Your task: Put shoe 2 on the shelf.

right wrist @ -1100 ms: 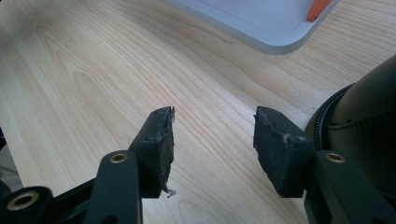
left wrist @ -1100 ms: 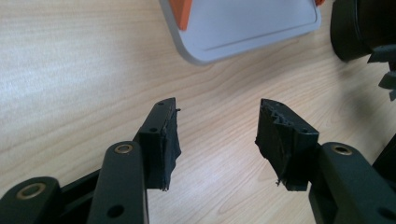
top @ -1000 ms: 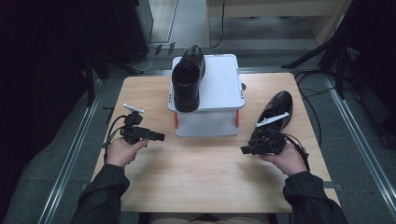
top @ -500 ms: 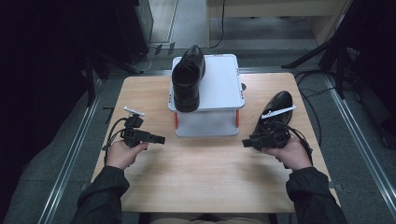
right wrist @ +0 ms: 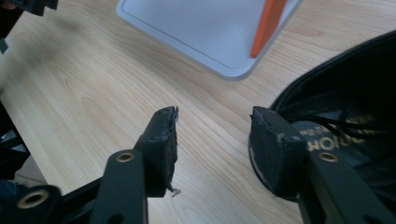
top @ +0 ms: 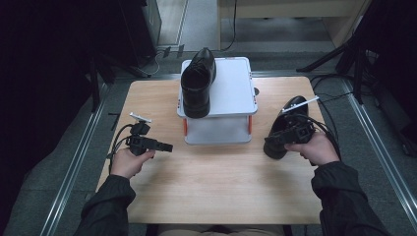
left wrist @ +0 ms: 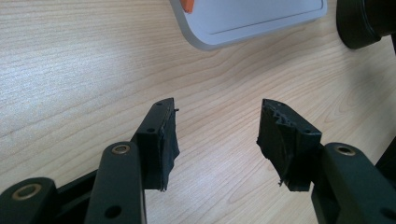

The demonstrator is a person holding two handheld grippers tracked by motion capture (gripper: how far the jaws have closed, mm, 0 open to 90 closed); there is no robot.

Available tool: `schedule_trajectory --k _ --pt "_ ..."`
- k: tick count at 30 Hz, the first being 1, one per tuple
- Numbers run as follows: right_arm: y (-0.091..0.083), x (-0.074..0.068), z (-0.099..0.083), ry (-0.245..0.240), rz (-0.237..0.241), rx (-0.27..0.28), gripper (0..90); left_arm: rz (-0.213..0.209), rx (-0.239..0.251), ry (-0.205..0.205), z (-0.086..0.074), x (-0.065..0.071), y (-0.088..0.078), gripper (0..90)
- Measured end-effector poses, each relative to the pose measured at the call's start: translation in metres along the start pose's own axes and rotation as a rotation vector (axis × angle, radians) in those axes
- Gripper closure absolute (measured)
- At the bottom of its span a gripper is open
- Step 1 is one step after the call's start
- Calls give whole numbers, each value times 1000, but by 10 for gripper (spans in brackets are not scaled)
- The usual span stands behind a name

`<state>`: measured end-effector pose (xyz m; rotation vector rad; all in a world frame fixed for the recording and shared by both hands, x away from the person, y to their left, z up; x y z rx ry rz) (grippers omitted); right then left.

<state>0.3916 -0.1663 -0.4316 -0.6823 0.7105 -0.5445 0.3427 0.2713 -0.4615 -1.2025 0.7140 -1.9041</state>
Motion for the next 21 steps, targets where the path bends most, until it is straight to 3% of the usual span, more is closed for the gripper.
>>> schedule_trajectory --k 8,12,15,19,21 --pt "-6 4 8 20 -22 -23 558 -6 -1 -3 -1 0 0 462" --pt "-6 14 12 40 -74 -46 569 -4 -6 -4 -1 0 2 462" --pt "-3 18 13 52 -84 -59 582 -4 -11 2 -1 1 2 462" --pt "10 26 12 81 -100 -99 665 2 -30 5 -2 1 4 461" --pt "20 28 9 110 -98 -129 752 2 -33 7 -2 1 4 461"
Point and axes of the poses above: each handheld gripper's, and its own axes: y roughly forward along the jaws, z roughly out of its top, x roughly to its right, the point moved 4 cm from there along y, roughly forward along the jaws, and after that the axes turned 4 degrees about x, right-handed, at the moved point
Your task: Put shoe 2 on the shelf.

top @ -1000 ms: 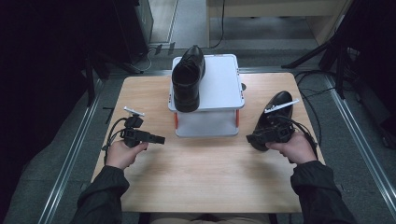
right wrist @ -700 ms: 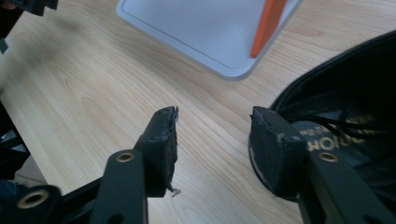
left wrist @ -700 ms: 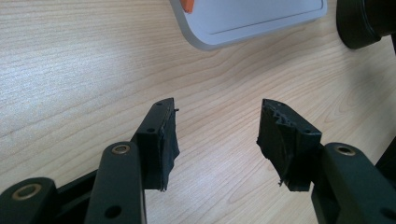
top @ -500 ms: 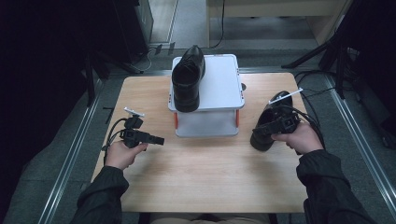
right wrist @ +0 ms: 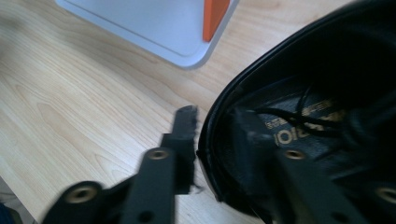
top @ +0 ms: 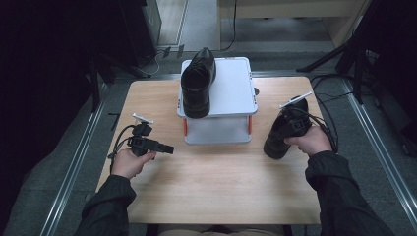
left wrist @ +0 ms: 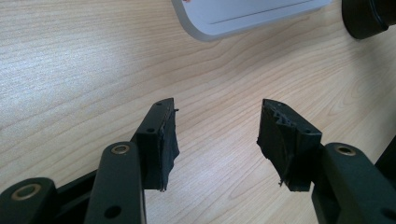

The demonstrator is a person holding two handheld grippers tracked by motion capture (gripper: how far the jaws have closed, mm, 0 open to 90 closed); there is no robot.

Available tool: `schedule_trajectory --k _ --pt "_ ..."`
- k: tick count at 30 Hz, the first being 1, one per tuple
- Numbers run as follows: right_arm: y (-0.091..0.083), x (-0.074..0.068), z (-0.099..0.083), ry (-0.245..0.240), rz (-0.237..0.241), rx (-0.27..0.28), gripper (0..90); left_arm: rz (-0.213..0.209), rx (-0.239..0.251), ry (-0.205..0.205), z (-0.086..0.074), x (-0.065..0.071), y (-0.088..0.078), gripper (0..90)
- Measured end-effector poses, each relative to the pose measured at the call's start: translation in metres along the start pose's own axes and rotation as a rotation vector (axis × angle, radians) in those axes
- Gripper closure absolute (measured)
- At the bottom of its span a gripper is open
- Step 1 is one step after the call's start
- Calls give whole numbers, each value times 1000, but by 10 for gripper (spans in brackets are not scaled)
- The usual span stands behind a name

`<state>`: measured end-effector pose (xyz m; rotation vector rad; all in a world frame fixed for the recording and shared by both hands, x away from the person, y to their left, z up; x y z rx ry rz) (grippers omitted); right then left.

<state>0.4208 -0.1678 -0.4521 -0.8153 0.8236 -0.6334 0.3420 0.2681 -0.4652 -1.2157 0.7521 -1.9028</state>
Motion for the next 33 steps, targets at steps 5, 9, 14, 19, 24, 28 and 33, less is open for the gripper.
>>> schedule_trajectory --k 5,9,14,19,24,28,33 --pt "3 0 1 39 20 -16 812 1 -1 -1 0 -2 0 461" --pt "-2 1 -1 28 15 -49 820 6 -10 -6 0 -3 1 461" --pt "-17 11 -14 25 36 -67 817 4 -13 -15 -1 -5 2 461" --pt "-27 21 -26 54 59 -103 813 1 -9 -25 0 -5 2 460" --pt "-38 33 -39 42 62 -106 798 1 -11 -27 0 -6 2 460" --pt "-44 41 -49 46 50 -111 785 0 -12 -30 0 -6 2 460" --pt "-44 42 -51 68 73 -93 775 -1 -13 -29 1 -5 3 459"
Point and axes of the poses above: each handheld gripper's, and its own axes: y roughly forward along the jaws, z roughly out of its top, x roughly to its right, the point moved 4 cm from there along y, roughly forward along the jaws, and after that the axes turned 4 degrees about x, right-handed, at the moved point
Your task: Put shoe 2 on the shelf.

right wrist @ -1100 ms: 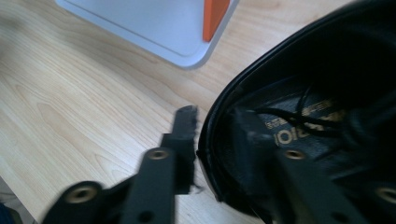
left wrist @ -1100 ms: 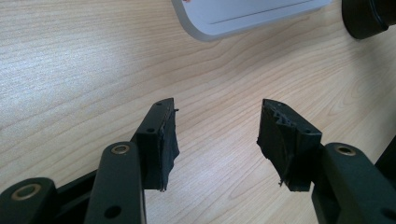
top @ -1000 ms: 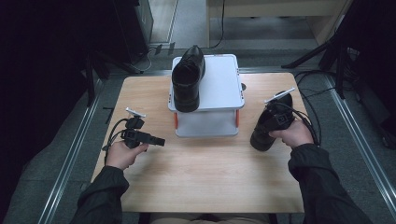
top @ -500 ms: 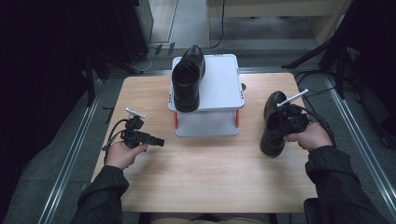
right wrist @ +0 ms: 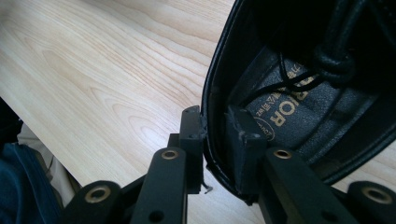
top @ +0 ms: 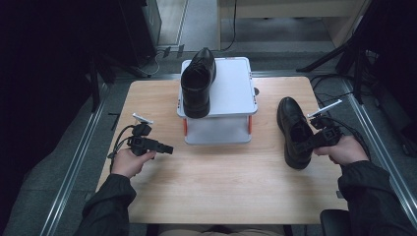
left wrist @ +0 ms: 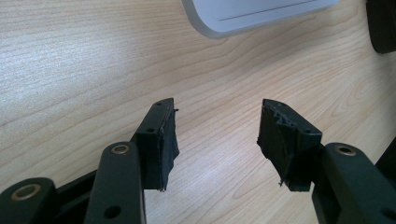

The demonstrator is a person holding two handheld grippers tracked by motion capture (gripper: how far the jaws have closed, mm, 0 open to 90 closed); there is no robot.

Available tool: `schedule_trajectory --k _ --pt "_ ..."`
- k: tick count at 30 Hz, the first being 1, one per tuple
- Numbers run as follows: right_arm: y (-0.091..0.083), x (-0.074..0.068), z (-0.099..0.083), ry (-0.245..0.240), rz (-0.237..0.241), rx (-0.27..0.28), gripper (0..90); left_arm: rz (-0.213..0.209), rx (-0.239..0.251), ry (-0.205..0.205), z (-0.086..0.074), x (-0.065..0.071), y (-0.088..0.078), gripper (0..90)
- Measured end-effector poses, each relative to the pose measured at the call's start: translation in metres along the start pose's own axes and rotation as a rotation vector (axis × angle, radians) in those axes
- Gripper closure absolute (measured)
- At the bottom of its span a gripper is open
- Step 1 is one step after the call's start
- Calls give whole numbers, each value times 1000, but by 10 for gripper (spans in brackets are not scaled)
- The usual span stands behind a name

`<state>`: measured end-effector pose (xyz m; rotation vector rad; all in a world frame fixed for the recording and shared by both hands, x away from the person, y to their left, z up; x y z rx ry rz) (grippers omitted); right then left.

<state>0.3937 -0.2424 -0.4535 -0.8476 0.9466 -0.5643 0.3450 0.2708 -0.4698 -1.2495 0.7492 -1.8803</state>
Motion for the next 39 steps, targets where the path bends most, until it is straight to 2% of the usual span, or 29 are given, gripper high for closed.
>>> schedule_trajectory --k 2,4,8,9,10,11,14,17,18,21,23,24,30,32,36,39 --pt "-1 0 2 19 8 8 746 -1 -2 4 0 0 0 459" --pt "-6 1 4 18 3 25 726 -1 -3 4 0 0 1 458" --pt "-18 4 9 59 0 71 715 0 -7 8 0 0 1 458" --pt "-21 7 10 60 -13 79 715 0 -5 7 0 0 1 458" --pt "-28 13 10 88 -25 88 715 -1 -4 7 0 0 1 458" --pt "-28 13 10 88 -25 88 715 0 -4 5 0 0 1 458" --pt "-37 25 9 133 -46 108 716 3 -13 6 0 0 2 458" --pt "-41 42 7 187 -66 120 706 5 -15 8 0 0 3 458" --pt "-41 42 7 187 -66 120 706 5 -16 10 0 0 3 458" --pt "-38 57 6 230 -91 120 702 4 -16 10 0 0 3 458" --pt "-35 64 7 260 -89 126 699 3 -15 7 0 0 3 458" --pt "-30 67 8 284 -71 141 692 2 -16 7 0 0 3 457" --pt "-16 66 12 287 -86 122 686 2 -20 10 0 -1 3 457" --pt "-6 65 15 297 -128 100 666 2 -21 12 0 -1 3 457" --pt "1 66 17 318 -135 109 640 3 -29 12 0 -1 4 457" --pt "6 67 17 322 -162 109 633 3 -35 16 0 -1 4 457"
Point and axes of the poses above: each handheld gripper's, and its own axes: y roughly forward along the jaws, z roughly out of its top, x roughly to its right, the point moved 4 cm from there along y, roughly forward along the jaws, and after that the axes turned 4 degrees about x, right-handed, at the moved point
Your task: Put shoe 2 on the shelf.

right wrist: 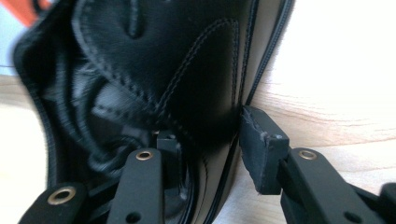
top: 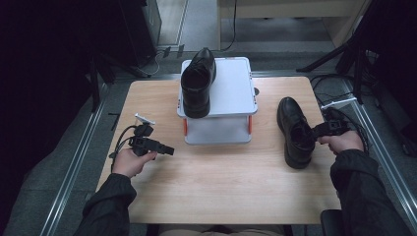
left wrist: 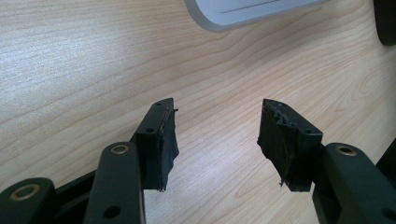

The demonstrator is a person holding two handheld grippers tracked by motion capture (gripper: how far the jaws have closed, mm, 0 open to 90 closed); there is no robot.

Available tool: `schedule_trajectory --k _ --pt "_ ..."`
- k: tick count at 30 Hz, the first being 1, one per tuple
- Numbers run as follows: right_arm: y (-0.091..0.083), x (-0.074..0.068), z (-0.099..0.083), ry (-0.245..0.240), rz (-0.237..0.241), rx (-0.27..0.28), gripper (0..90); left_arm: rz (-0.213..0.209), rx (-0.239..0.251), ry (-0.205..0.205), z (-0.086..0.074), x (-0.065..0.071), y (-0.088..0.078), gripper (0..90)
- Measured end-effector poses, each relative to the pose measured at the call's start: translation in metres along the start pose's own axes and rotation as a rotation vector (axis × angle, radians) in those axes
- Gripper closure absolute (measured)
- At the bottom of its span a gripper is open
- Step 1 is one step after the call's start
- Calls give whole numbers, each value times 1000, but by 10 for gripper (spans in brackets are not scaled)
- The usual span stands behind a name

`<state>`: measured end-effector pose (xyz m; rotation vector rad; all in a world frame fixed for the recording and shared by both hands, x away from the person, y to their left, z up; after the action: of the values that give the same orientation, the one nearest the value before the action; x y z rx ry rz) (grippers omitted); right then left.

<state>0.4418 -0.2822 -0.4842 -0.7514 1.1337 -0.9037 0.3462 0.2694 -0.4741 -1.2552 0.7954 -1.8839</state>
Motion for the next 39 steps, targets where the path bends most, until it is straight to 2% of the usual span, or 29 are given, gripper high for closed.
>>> schedule_trajectory --k 3,4,7,8,9,14,15,16,18,20,24,28,34,37,39 --pt "9 -1 -1 2 -29 -16 636 -1 -1 2 0 0 0 456" --pt "11 0 0 12 -35 0 650 -2 0 2 0 0 0 456" --pt "11 1 0 25 -33 2 681 -1 -2 1 0 0 0 456" --pt "9 2 1 30 -36 8 741 -1 -3 2 0 0 0 456" --pt "9 2 1 30 -36 8 741 -2 -2 -4 0 0 0 456" --pt "6 3 2 103 -41 -5 812 0 -3 0 0 -1 0 456" --pt "6 3 2 103 -41 -5 812 0 -3 0 0 -1 0 456" --pt "4 6 3 135 -34 -3 826 0 -3 0 0 -1 0 456" --pt "2 7 4 167 -22 -3 838 -1 -1 -6 0 0 0 456" --pt "1 8 5 179 -21 0 838 -1 -1 -7 0 0 1 456" --pt "-2 7 10 224 11 4 844 -3 -2 -9 0 0 0 456" --pt "-6 3 14 226 21 14 846 -3 -1 -9 0 -1 0 456" --pt "-23 -12 31 231 54 21 846 -6 4 -5 1 -2 -1 456" --pt "-28 -18 37 225 49 18 846 -6 6 -8 1 -2 -1 457" --pt "-38 -29 47 209 34 21 844 -8 11 -15 1 -2 -1 457"
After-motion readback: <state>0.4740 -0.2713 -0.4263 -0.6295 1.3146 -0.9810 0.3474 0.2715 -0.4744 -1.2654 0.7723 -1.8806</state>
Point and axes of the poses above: each handheld gripper's, and its own axes: y roughly forward along the jaws, z roughly out of its top, x roughly to its right, the point moved 4 cm from there along y, roughly forward along the jaws, and after that the axes turned 4 degrees about x, right-handed, at the moved point
